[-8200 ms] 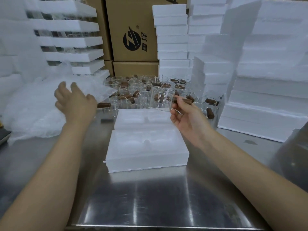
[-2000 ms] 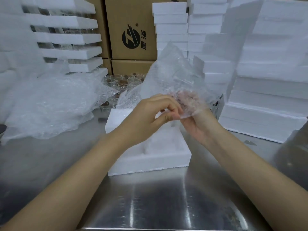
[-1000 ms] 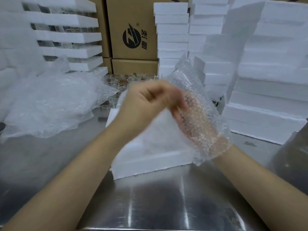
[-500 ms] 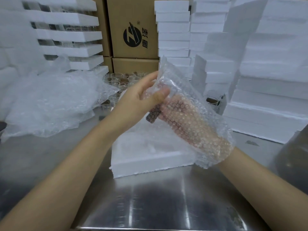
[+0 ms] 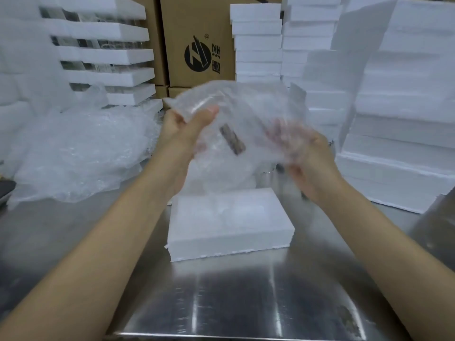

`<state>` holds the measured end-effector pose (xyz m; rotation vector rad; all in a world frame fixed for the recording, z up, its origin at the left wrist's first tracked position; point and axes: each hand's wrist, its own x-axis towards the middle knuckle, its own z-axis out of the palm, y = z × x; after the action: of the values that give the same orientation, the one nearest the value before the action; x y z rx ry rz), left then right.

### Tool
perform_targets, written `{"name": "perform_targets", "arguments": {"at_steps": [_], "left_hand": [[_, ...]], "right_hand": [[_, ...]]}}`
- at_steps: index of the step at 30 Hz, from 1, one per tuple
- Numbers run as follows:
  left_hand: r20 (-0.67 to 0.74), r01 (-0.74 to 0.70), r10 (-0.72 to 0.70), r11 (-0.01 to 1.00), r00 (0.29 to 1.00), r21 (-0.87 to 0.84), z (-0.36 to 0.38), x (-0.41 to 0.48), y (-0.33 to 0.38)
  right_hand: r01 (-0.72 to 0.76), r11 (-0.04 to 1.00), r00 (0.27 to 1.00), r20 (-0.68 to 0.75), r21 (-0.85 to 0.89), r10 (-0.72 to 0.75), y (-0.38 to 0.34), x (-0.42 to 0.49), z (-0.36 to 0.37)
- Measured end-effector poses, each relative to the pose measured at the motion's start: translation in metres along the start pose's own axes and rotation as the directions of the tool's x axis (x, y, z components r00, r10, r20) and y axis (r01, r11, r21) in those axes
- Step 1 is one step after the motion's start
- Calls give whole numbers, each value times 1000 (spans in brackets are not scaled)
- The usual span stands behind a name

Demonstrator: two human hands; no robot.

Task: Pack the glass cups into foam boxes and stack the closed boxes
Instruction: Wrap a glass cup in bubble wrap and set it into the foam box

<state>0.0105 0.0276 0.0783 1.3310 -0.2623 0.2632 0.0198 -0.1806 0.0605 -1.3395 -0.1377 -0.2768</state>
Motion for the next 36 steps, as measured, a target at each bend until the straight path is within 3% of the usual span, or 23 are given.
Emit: {"name": "perform_targets", "arguments": {"at_steps": [3, 6, 9, 15, 20, 25, 30, 34, 36], "left_hand": [[-84, -33, 14, 974, 996, -223, -4, 3, 0], [12, 8, -5, 965, 1000, -260, 1, 1, -6], [131, 111, -88, 976, 987, -187, 10, -5, -12], [311, 258, -221, 963, 924, -80, 8, -7, -19], [385, 248, -265, 964, 884, 93, 9, -8, -21], [293, 162, -215, 967, 931, 195, 6, -6, -16], [235, 23, -117, 930, 965, 366, 11, -10, -18], [278, -52, -66, 917, 958, 396, 12, -11, -16], [290, -47, -72, 922, 954, 384, 13, -13, -14]], "right_hand": [[-55, 956, 987, -127, 288, 95, -6, 5, -12], [-272, 949, 960, 119, 160, 255, -4, -1, -6], [-185, 982, 945, 281, 33, 168, 7, -7, 8], [-42, 999, 999, 8, 23, 42, 5, -3, 0], [-40, 992, 999, 36, 123, 36, 5, -6, 1], [-91, 963, 994, 82, 255, 73, 2, -4, 4], [13, 995, 977, 214, -100, 9, 2, -14, 14], [12, 999, 974, 226, 31, -18, 1, -14, 8], [14, 1000, 974, 225, 17, -17, 1, -13, 7]]}}
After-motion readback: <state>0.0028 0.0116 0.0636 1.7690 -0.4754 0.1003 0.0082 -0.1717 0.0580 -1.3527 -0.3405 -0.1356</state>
